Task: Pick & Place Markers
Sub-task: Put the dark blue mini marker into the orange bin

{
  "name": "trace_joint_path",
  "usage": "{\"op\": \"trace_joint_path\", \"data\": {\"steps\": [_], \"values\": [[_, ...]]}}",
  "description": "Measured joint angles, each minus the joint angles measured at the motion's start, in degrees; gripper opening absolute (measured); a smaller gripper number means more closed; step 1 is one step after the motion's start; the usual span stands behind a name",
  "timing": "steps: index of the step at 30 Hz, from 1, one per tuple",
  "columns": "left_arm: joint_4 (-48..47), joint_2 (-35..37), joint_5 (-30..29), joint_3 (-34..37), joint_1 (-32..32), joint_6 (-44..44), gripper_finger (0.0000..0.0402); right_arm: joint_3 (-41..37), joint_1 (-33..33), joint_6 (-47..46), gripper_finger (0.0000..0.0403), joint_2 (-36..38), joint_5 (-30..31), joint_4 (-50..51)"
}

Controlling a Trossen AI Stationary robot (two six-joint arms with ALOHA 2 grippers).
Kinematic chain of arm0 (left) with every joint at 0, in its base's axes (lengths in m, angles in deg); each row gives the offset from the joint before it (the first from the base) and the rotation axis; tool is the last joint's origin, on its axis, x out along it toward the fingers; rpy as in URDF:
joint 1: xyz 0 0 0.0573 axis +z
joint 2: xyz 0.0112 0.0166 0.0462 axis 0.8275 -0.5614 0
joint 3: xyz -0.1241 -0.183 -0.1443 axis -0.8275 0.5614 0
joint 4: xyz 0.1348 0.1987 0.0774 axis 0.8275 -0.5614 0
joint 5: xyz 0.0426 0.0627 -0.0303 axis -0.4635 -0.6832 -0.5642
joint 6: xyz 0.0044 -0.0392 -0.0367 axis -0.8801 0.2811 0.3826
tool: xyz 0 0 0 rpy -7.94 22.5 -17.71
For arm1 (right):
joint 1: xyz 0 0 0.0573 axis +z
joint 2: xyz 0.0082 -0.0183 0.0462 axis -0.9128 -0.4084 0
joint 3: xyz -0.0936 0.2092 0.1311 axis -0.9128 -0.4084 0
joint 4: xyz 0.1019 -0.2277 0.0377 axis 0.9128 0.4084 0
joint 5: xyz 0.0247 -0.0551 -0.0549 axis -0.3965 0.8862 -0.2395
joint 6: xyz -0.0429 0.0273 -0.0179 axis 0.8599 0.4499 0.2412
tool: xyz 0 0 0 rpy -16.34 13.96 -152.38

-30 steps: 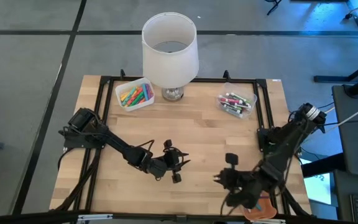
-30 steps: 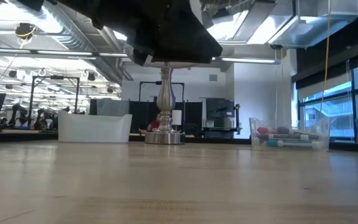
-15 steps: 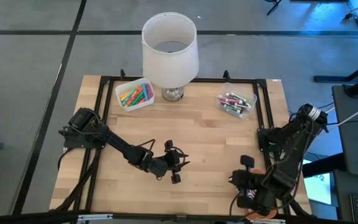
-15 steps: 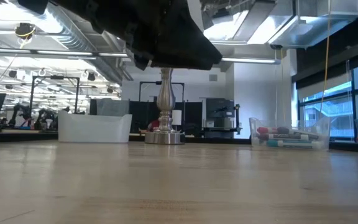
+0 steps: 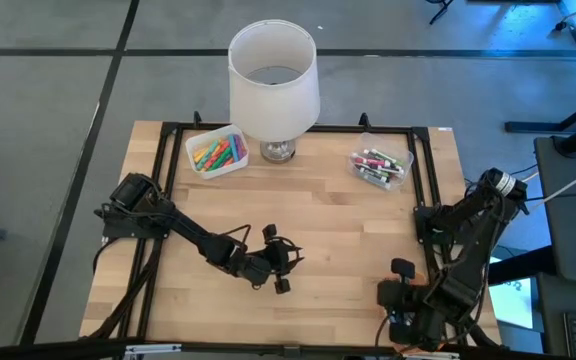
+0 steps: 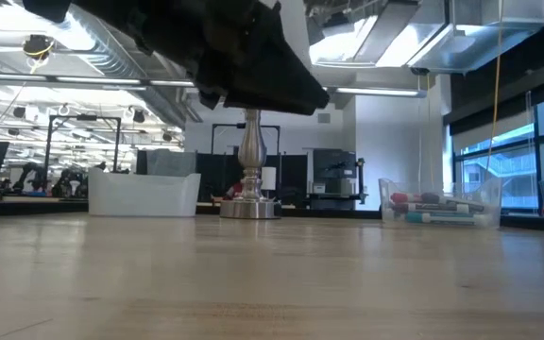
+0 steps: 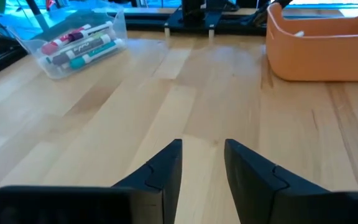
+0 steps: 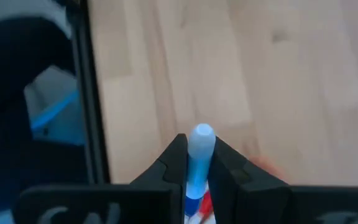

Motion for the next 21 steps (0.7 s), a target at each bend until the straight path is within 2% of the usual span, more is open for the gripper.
{"op": "trace_joint_path", "data": {"steps": [7,15,21], "values": [[-1.7,0.0,0.0,0.0,0.0,1.4,0.0112,0.0,2.8,0.5,0.004,-0.9,-10.1,0.0],[-1.7,0.0,-0.1,0.0,0.0,1.3,0.0111,0.0,5.0,-4.1,0.004,-0.9,-13.1,1.1],[-1.7,0.0,-0.5,0.0,0.0,1.3,0.011,-1.1,6.3,-6.0,0.0043,-0.9,-12.9,2.6]]}}
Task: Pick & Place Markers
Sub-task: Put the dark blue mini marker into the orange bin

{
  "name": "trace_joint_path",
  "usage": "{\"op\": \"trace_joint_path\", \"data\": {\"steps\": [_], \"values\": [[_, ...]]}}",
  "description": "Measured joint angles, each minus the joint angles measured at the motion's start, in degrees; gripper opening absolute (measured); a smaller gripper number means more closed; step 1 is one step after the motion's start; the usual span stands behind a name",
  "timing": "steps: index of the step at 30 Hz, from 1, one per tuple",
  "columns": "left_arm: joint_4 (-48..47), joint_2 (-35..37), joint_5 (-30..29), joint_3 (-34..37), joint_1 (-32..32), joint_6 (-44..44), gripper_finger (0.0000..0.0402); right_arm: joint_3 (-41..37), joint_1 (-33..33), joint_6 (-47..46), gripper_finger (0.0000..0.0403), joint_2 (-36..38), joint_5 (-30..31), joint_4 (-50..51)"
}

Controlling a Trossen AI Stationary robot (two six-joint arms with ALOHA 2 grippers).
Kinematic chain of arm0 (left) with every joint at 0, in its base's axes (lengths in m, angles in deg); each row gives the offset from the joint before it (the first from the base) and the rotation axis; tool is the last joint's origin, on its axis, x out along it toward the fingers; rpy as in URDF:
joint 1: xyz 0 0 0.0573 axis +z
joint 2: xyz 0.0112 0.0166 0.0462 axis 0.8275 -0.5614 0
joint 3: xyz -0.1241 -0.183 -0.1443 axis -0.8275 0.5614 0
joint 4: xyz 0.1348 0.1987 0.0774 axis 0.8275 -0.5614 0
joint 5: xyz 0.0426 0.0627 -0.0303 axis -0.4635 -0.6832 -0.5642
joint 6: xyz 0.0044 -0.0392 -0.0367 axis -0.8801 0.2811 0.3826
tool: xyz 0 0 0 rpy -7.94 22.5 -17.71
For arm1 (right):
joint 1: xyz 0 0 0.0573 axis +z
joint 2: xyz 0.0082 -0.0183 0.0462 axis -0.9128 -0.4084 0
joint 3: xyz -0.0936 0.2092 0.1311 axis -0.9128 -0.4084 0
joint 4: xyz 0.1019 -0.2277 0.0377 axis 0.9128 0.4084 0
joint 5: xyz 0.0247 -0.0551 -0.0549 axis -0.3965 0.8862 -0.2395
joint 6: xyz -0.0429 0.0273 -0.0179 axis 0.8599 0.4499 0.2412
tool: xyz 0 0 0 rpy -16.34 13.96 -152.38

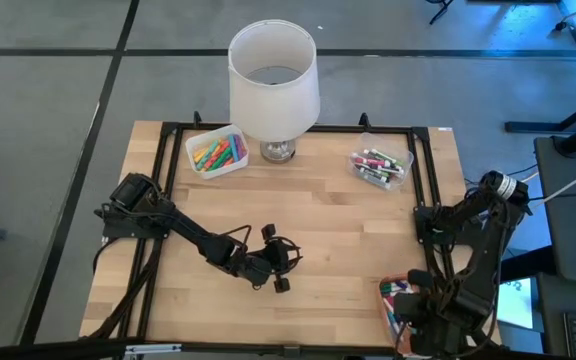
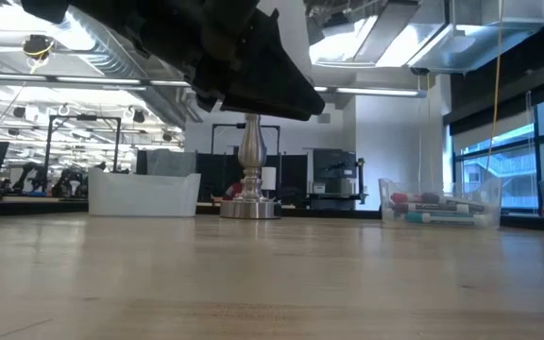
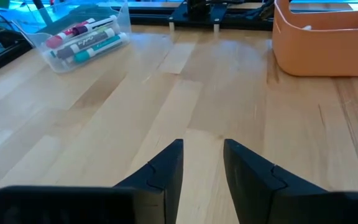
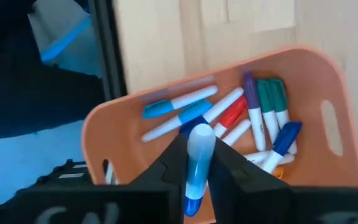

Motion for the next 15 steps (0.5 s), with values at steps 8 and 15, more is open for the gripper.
{"op": "trace_joint_path", "data": {"steps": [8,15], "values": [[-1.5,0.0,0.1,0.0,0.0,0.1,0.0109,-2.7,0.3,-5.8,0.0099,0.0,1.5,-0.7],[-1.4,0.0,-0.1,0.0,0.0,0.1,0.0107,-2.9,0.2,-2.9,0.0134,0.0,3.0,-0.5]]}}
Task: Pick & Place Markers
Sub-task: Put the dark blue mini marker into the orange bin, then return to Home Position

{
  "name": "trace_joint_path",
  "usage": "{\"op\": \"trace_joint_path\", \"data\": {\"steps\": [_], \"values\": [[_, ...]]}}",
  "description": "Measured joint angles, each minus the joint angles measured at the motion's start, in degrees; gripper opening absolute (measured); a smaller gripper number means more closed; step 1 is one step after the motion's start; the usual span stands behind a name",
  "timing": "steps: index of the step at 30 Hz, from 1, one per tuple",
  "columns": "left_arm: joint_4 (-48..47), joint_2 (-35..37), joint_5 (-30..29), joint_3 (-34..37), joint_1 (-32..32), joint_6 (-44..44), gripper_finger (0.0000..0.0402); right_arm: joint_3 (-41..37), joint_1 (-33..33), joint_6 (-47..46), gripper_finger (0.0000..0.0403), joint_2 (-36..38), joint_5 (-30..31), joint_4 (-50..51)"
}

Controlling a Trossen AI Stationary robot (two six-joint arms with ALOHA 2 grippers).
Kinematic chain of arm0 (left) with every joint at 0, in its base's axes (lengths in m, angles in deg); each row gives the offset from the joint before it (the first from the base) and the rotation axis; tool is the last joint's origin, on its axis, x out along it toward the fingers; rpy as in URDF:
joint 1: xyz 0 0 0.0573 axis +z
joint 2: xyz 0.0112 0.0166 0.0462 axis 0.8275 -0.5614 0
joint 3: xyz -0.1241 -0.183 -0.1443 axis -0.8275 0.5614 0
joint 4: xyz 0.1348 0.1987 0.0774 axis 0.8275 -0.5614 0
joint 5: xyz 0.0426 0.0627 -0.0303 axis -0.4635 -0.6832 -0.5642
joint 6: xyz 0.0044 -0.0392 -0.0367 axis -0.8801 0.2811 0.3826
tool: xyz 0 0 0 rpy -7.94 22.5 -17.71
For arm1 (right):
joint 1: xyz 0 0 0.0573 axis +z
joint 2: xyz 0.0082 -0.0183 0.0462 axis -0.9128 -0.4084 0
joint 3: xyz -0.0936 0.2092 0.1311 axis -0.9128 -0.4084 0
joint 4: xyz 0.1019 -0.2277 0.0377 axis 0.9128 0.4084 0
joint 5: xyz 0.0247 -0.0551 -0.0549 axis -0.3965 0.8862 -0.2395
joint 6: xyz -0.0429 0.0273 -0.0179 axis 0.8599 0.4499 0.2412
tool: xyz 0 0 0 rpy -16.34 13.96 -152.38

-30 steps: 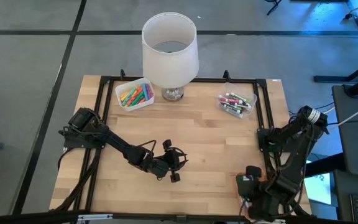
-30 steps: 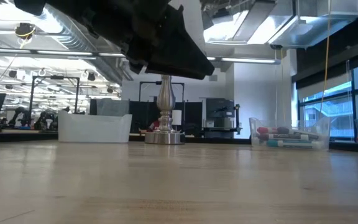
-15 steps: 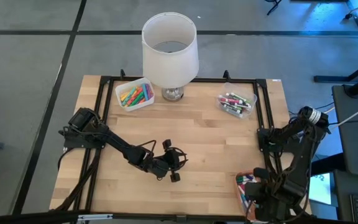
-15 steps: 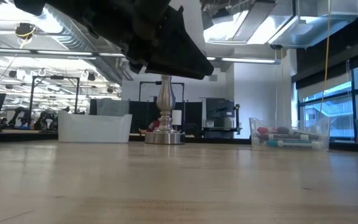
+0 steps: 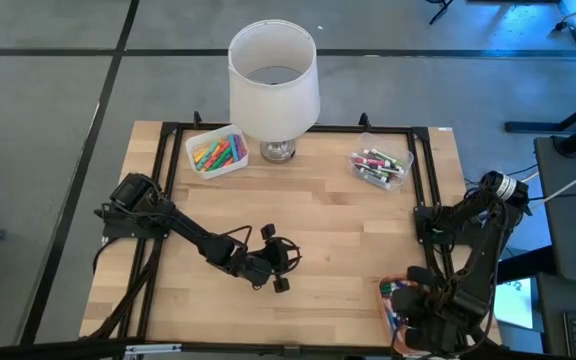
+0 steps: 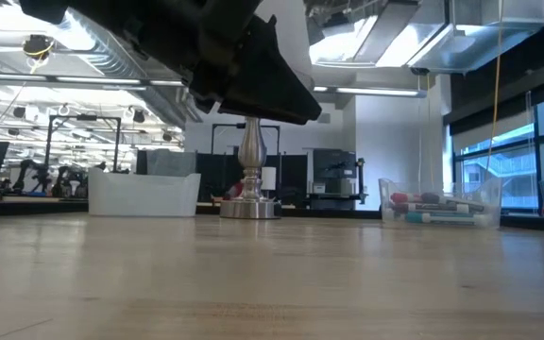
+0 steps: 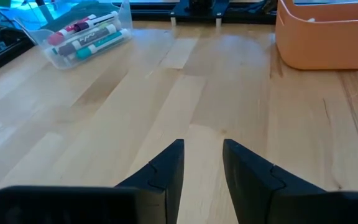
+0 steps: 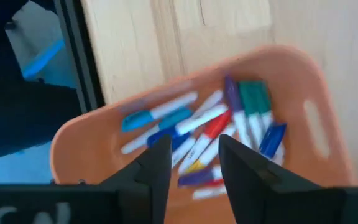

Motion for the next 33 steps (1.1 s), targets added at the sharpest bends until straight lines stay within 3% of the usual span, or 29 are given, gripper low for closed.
{"op": "trace_joint_path", "data": {"steps": [3,7,9,13,15,21,24,28,33], "values": [[0.7,0.0,-0.2,0.0,0.0,0.0,0.0105,0.0,-0.6,8.6,0.0137,0.0,9.8,0.0],[5.3,0.0,-3.2,0.0,0.6,-0.1,0.0099,0.0,-2.9,18.2,0.0138,0.0,31.9,0.0],[8.2,0.0,-2.4,0.0,1.7,-0.9,0.0096,0.0,-5.4,20.3,0.0138,0.2,38.3,0.0],[11.8,0.0,12.9,0.0,5.3,-7.3,0.0086,-2.9,-14.6,32.5,0.0123,1.4,30.1,-4.1],[11.6,0.0,16.1,0.0,7.2,-8.0,0.008,-6.8,-20.2,39.5,0.0109,2.2,25.5,-11.9],[9.8,0.2,15.0,0.0,11.8,-11.0,0.0064,-19.4,-35.6,63.9,0.0063,3.8,5.8,-46.8],[7.1,2.2,15.5,0.0,13.0,-14.3,0.0055,-22.7,-42.2,71.6,0.004,4.8,0.5,-58.9],[1.1,8.2,15.5,0.3,14.0,-19.4,0.0039,-24.9,-50.5,76.2,0.0011,8.4,-3.2,-63.4],[6.0,15.9,18.9,6.5,15.2,-22.9,0.0016,-28.2,-59.3,80.8,0.0008,14.6,-15.2,-70.1]]}}
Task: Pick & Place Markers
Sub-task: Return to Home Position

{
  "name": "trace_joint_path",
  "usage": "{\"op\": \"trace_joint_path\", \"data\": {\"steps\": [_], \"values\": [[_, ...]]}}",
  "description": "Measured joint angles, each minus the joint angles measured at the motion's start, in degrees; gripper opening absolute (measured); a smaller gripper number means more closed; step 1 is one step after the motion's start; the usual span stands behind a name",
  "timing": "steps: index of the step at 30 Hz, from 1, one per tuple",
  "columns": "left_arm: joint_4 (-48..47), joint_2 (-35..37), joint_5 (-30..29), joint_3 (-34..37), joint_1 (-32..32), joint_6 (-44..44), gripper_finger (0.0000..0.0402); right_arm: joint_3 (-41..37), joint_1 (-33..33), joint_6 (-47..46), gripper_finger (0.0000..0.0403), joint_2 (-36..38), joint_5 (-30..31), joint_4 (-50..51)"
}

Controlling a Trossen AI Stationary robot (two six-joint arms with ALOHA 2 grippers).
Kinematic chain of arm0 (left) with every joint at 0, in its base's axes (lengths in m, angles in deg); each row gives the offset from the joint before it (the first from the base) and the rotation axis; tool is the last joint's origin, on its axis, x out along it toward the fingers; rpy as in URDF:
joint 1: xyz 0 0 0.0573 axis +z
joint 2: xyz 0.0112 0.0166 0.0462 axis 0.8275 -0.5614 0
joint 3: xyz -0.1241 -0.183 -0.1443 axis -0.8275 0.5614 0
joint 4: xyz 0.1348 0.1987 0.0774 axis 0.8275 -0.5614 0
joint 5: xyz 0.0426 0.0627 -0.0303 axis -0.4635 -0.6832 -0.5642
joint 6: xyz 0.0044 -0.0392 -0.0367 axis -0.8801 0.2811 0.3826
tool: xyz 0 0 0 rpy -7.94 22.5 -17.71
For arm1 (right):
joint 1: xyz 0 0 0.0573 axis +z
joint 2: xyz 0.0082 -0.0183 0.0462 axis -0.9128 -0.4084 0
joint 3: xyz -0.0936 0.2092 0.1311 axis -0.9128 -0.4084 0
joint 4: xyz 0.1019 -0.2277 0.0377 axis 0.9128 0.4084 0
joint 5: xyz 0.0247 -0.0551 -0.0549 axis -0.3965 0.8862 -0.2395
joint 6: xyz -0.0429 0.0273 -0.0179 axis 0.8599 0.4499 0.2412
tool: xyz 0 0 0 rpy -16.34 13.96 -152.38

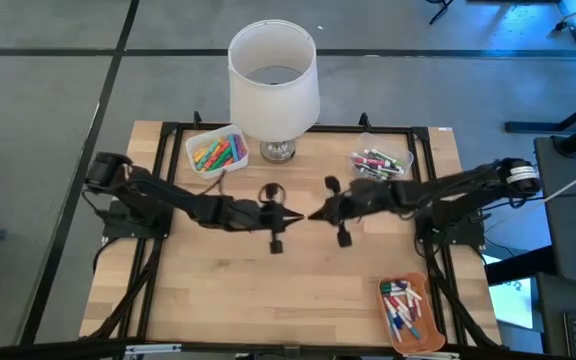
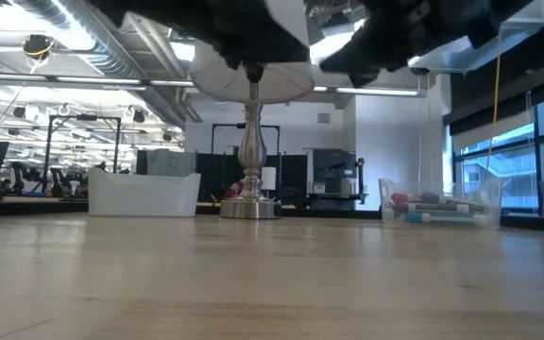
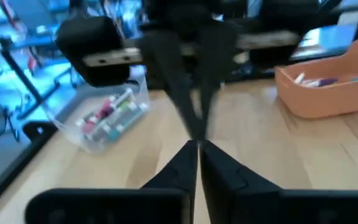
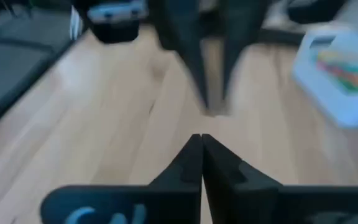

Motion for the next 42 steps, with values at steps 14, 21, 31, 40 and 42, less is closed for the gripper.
{"op": "trace_joint_path", "data": {"steps": [14,21,31,40,42], "values": [[19.3,24.3,6.8,25.8,6.8,0.8,0.0002,-17.0,-8.2,-4.8,0.0003,16.3,-15.7,-20.6],[12.5,35.3,8.3,31.5,5.1,-2.1,0.0006,-21.9,-8.2,-5.4,0.0002,31.8,-17.1,-15.1],[12.3,45.2,3.9,39.6,4.9,-3.2,0.0002,-27.8,-9.6,-0.2,0.0002,42.8,-13.3,-15.0],[11.9,54.3,3.6,44.8,4.9,-3.8,0.0003,-28.0,-10.4,-1.5,0.0003,47.8,-13.9,-4.8],[11.9,55.8,3.6,46.1,4.9,-3.8,0.0002,-28.0,-10.4,-2.7,0.0004,47.7,-13.9,-3.8]]}}
